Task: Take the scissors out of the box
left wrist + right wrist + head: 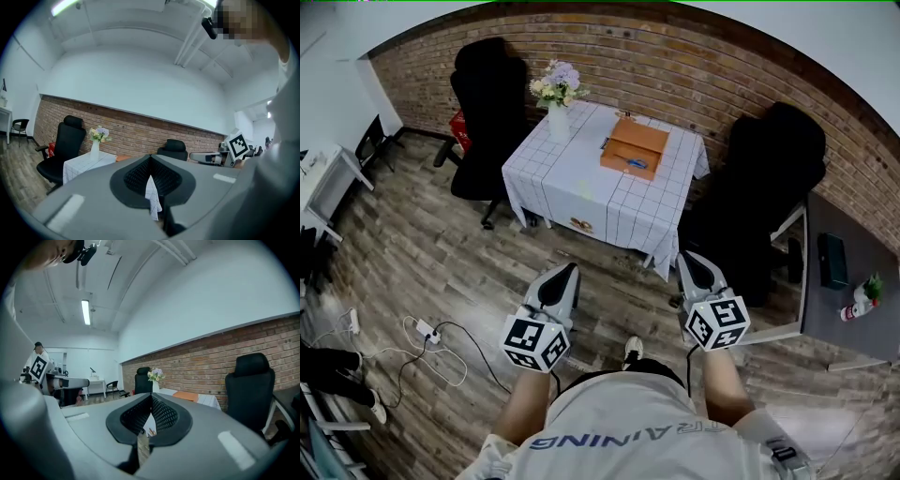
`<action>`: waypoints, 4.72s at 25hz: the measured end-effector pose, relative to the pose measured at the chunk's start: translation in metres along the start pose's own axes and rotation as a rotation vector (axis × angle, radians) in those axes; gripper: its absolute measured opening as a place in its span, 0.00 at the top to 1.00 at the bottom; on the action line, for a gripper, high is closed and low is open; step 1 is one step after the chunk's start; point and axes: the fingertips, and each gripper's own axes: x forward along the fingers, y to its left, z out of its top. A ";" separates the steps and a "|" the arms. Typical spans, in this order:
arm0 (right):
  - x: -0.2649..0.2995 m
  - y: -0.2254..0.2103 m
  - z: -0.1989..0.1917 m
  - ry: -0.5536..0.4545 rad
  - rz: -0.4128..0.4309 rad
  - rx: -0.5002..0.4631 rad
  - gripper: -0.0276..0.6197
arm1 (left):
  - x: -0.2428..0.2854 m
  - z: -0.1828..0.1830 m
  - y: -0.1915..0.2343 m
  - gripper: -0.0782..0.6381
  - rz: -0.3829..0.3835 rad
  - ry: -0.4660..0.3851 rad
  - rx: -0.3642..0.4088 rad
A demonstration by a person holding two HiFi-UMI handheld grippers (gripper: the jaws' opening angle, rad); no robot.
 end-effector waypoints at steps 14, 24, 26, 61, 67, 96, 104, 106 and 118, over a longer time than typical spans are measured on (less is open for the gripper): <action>0.070 -0.131 0.004 0.014 0.051 0.039 0.94 | 0.147 -0.003 -0.022 0.89 0.028 0.044 0.042; 0.116 -0.184 -0.004 0.024 0.034 0.095 0.94 | 0.219 -0.010 -0.010 0.89 0.015 0.092 0.058; 0.126 -0.195 -0.005 0.027 0.016 0.094 0.94 | 0.235 -0.011 -0.003 0.89 0.003 0.094 0.056; 0.408 -0.223 0.003 0.217 -0.194 0.042 0.94 | 0.436 -0.007 0.240 0.89 -0.194 0.216 -0.055; 0.419 -0.250 -0.017 0.240 -0.116 0.064 0.94 | 0.456 -0.023 0.234 0.89 -0.100 0.243 -0.066; 0.509 -0.247 -0.189 0.948 0.313 -0.339 0.76 | 0.478 -0.061 0.251 0.89 0.066 0.282 -0.135; 0.523 -0.249 -0.239 1.131 0.402 -0.423 0.73 | 0.472 -0.074 0.268 0.89 0.094 0.299 -0.183; 0.524 -0.249 -0.244 1.158 0.411 -0.439 0.73 | 0.472 -0.076 0.271 0.89 0.098 0.302 -0.186; 0.525 -0.252 -0.258 1.282 0.396 -0.552 0.73 | 0.467 -0.079 0.280 0.89 0.106 0.311 -0.203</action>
